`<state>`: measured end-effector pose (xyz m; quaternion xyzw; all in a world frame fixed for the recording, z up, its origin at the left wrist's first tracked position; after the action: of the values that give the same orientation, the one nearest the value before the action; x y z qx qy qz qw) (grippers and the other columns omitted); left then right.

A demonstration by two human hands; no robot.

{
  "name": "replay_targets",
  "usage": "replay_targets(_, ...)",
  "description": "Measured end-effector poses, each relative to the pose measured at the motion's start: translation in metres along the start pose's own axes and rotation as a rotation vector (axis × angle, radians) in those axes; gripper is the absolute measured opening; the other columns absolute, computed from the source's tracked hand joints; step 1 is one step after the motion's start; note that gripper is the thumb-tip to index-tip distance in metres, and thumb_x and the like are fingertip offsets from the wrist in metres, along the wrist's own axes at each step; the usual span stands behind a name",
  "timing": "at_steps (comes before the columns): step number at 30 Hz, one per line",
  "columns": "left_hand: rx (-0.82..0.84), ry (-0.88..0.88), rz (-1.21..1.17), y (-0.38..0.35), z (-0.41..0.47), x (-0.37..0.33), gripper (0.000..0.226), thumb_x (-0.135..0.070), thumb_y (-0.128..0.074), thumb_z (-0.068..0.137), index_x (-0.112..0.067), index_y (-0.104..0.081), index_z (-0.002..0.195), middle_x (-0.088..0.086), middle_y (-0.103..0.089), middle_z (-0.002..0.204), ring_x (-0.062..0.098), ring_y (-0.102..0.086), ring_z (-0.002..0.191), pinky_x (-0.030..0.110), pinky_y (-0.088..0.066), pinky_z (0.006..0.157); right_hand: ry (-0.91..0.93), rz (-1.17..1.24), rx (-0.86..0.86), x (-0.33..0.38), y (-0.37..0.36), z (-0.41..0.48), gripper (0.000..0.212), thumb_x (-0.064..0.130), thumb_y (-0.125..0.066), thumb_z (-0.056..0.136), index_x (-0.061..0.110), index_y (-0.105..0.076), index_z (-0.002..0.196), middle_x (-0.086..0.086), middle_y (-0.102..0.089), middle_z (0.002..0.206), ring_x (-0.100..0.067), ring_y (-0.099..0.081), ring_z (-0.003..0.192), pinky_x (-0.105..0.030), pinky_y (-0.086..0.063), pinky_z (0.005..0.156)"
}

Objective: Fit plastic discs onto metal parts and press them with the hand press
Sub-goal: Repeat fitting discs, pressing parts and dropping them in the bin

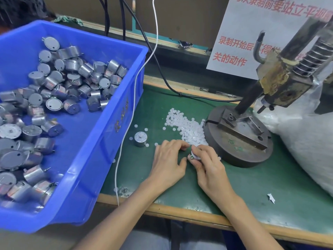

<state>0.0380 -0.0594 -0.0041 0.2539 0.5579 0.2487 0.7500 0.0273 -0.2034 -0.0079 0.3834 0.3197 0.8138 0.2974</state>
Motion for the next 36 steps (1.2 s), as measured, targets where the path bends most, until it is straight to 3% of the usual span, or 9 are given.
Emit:
replay_targets(7, 0.031, -0.03, -0.021, 0.0, -0.001, -0.001, 0.036, -0.011, -0.058, 0.078, -0.026, -0.056, 0.111, -0.015, -0.058, 0.104, 0.006, -0.043, 0.096, 0.02, -0.024, 0.082, 0.008, 0.003, 0.009, 0.0, -0.002, 0.0, 0.026, 0.001, -0.057, 0.084, -0.003, -0.062, 0.109, -0.016, -0.059, 0.104, -0.018, -0.054, 0.089, -0.025, -0.047, 0.075)
replay_targets(13, 0.065, -0.023, 0.021, 0.003, -0.003, -0.004, 0.03, -0.015, -0.059, 0.08, -0.024, -0.058, 0.109, -0.014, -0.058, 0.107, 0.009, -0.043, 0.102, 0.019, -0.021, 0.081, -0.001, 0.01, 0.03, 0.004, 0.002, 0.002, 0.023, -0.002, -0.058, 0.086, -0.005, -0.062, 0.108, -0.017, -0.061, 0.101, -0.021, -0.059, 0.087, -0.02, -0.045, 0.079)
replay_targets(17, 0.056, 0.001, 0.057, 0.002, -0.009, -0.007, 0.026, -0.028, -0.065, 0.081, -0.025, -0.058, 0.106, -0.014, -0.054, 0.107, 0.01, -0.041, 0.106, 0.02, -0.021, 0.083, -0.278, 0.301, 0.024, 0.002, 0.01, 0.006, 0.011, 0.001, -0.06, 0.09, 0.0, -0.061, 0.101, -0.002, -0.063, 0.097, 0.006, -0.058, 0.077, -0.01, -0.043, 0.078)
replay_targets(19, 0.039, 0.019, 0.058, 0.002, -0.01, -0.009, 0.023, -0.032, -0.067, 0.081, -0.024, -0.06, 0.102, -0.013, -0.054, 0.105, 0.009, -0.041, 0.104, 0.02, -0.021, 0.083, -0.39, 0.459, 0.023, 0.002, 0.013, 0.007, 0.005, 0.003, -0.057, 0.092, 0.005, -0.058, 0.096, 0.006, -0.062, 0.092, 0.012, -0.058, 0.074, -0.009, -0.044, 0.074)
replay_targets(25, -0.007, 0.043, -0.049, 0.006, -0.009, -0.013, 0.008, -0.029, -0.072, 0.08, -0.021, -0.07, 0.082, -0.011, -0.063, 0.085, 0.012, -0.05, 0.09, 0.027, -0.033, 0.086, -0.467, 0.595, 0.017, 0.001, 0.013, 0.007, 0.012, 0.008, -0.056, 0.094, 0.018, -0.057, 0.088, 0.012, -0.06, 0.074, 0.002, -0.053, 0.056, -0.012, -0.043, 0.061)
replay_targets(27, -0.025, 0.049, -0.132, 0.008, -0.009, -0.014, 0.006, -0.024, -0.074, 0.078, -0.02, -0.071, 0.076, -0.014, -0.063, 0.075, 0.009, -0.051, 0.081, 0.032, -0.04, 0.084, -0.483, 0.595, 0.02, 0.0, 0.013, 0.007, 0.016, 0.011, -0.056, 0.094, 0.023, -0.057, 0.083, 0.012, -0.059, 0.065, -0.003, -0.054, 0.053, -0.015, -0.042, 0.057)
replay_targets(29, -0.05, 0.052, -0.207, 0.009, -0.01, -0.014, 0.006, -0.021, -0.075, 0.076, -0.021, -0.07, 0.073, -0.017, -0.062, 0.07, 0.003, -0.051, 0.076, 0.029, -0.041, 0.079, -0.499, 0.6, 0.018, -0.001, 0.012, 0.006, 0.017, 0.014, -0.054, 0.095, 0.026, -0.056, 0.082, 0.012, -0.058, 0.06, -0.005, -0.055, 0.053, -0.02, -0.043, 0.056)
replay_targets(33, -0.135, -0.004, -0.253, 0.01, -0.012, -0.018, 0.008, -0.017, -0.076, 0.077, -0.019, -0.069, 0.072, -0.016, -0.063, 0.071, 0.005, -0.053, 0.074, 0.025, -0.041, 0.073, -0.511, 0.66, 0.018, 0.002, 0.015, 0.006, 0.01, 0.021, -0.05, 0.096, 0.018, -0.057, 0.089, 0.007, -0.06, 0.061, -0.006, -0.056, 0.05, -0.02, -0.044, 0.052)
replay_targets(36, -0.21, -0.148, -0.231, 0.01, -0.005, -0.032, 0.006, -0.013, -0.074, 0.079, -0.015, -0.071, 0.083, -0.011, -0.062, 0.087, 0.008, -0.056, 0.083, 0.023, -0.044, 0.081, -0.607, 0.847, -0.061, 0.006, 0.019, 0.01, 0.014, 0.02, -0.044, 0.098, 0.011, -0.055, 0.096, -0.004, -0.06, 0.065, -0.011, -0.056, 0.047, -0.02, -0.041, 0.044)
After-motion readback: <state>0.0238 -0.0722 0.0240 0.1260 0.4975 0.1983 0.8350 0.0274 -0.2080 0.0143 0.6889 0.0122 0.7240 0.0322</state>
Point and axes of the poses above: each hand's wrist, its own z-axis towards the middle knuckle, its own y-axis out of the back of the hand, x = y × z, the point moved 1 cm from there along z, towards the middle knuckle
